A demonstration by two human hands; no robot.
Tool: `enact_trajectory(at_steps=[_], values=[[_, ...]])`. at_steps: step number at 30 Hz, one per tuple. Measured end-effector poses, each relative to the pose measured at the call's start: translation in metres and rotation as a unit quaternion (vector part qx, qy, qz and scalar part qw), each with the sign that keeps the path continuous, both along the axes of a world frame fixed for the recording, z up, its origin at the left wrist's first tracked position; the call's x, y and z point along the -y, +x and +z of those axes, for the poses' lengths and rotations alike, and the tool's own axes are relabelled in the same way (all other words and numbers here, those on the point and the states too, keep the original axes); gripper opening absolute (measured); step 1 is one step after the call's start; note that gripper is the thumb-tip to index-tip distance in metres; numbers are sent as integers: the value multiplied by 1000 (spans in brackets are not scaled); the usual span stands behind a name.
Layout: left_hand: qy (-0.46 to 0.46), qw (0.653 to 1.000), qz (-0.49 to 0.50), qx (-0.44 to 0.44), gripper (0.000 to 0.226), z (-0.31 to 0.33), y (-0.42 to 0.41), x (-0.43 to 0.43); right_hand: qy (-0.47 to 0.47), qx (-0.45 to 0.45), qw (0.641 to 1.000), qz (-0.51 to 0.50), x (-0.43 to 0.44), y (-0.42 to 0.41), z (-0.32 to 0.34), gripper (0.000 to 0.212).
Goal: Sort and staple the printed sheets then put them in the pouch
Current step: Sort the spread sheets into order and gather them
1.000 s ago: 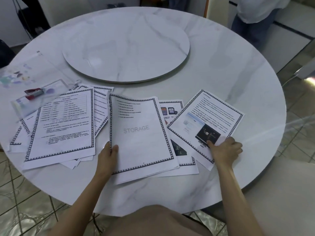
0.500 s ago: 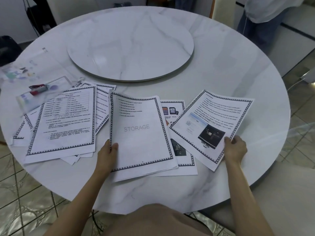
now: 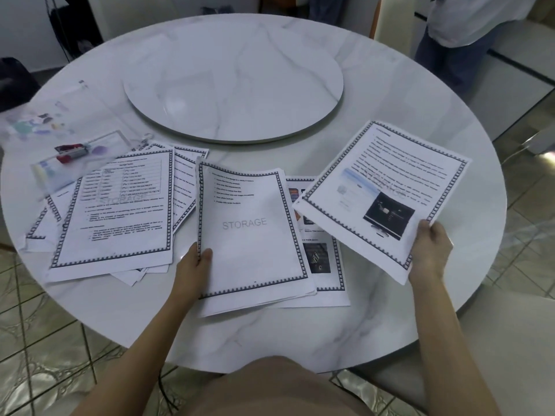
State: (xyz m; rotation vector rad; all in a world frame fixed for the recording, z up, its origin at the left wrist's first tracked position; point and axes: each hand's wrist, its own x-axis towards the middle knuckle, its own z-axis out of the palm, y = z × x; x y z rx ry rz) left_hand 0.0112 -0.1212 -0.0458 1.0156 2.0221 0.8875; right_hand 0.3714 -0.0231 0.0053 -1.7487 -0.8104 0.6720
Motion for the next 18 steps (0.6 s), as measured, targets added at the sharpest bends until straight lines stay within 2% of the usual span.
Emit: enact_trajectory(at_steps=[7,10,14,18], values=[[4,998,-17,66,21,6,-6,1,-30,2,977,212,6,-52,-14,17],[3,995,-23,99,20,9,-8,0,-74,38,955,286,12,-75,-22,22],[3,987,-3,162,29,17,-7,1,-97,42,927,359,20,-105,-27,15],[9,986,-33,166,25,22,-8,0,-109,97,891,429,29,-131,-29,20]])
